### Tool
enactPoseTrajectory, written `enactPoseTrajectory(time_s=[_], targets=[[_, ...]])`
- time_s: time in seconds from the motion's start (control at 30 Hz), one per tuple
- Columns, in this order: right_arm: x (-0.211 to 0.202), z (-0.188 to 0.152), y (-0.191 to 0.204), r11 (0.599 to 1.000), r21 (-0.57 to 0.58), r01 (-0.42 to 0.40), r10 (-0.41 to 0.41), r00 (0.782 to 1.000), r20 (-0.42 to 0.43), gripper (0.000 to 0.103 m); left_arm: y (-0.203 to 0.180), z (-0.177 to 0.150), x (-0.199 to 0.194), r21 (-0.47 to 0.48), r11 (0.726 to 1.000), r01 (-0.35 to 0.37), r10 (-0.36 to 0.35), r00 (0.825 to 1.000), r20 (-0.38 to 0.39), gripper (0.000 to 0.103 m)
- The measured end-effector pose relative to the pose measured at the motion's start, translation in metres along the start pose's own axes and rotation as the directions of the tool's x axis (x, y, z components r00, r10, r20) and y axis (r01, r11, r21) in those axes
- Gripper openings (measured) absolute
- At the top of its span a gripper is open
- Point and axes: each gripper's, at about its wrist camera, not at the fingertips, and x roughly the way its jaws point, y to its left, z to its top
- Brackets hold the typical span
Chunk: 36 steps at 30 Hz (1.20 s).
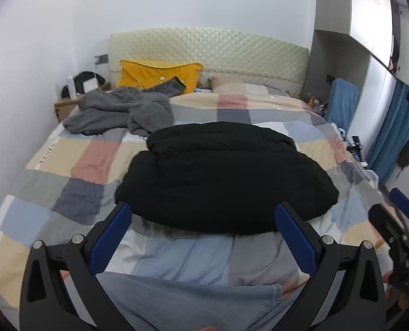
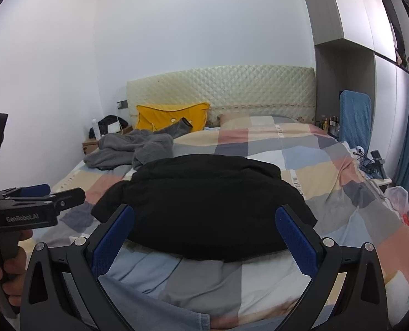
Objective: Fold large clothes
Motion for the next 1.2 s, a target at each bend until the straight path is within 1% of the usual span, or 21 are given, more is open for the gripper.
enactPoseTrajectory(time_s=[0.07, 0.4, 0.57, 0.77, 1.2], targets=[[0.000, 0.000, -0.001, 1.000, 0.003, -0.001, 0.001, 1.000, -0.001, 0.103, 0.002, -0.001, 0.003, -0.016, 1.000, 0.021, -0.021, 1.000, -0.013, 0.103], [0.007, -0.003, -0.004, 1.000, 0.015, -0.003, 0.003, 1.000, -0.023, 0.103, 0.002, -0.002, 0.010, -0.022, 1.000, 0.009, -0.009, 0.999, -0.035, 0.103], [0.008, -0.003, -0.005, 1.000, 0.015, 0.003, -0.003, 1.000, -0.025, 0.103, 0.000, -0.004, 0.012, -0.011, 1.000, 0.018, -0.019, 0.999, -0.042, 0.103], [0.012, -0.004, -0.009, 1.000, 0.028, 0.011, -0.009, 0.999, -0.042, 0.103, -0.002, -0.004, 0.012, -0.007, 1.000, 0.019, -0.019, 0.999, -0.040, 0.103], [0.008, -0.004, -0.008, 1.000, 0.027, 0.014, -0.013, 0.999, -0.032, 0.103, -0.006, -0.002, 0.012, -0.002, 1.000, 0.029, -0.029, 0.999, -0.038, 0.103]])
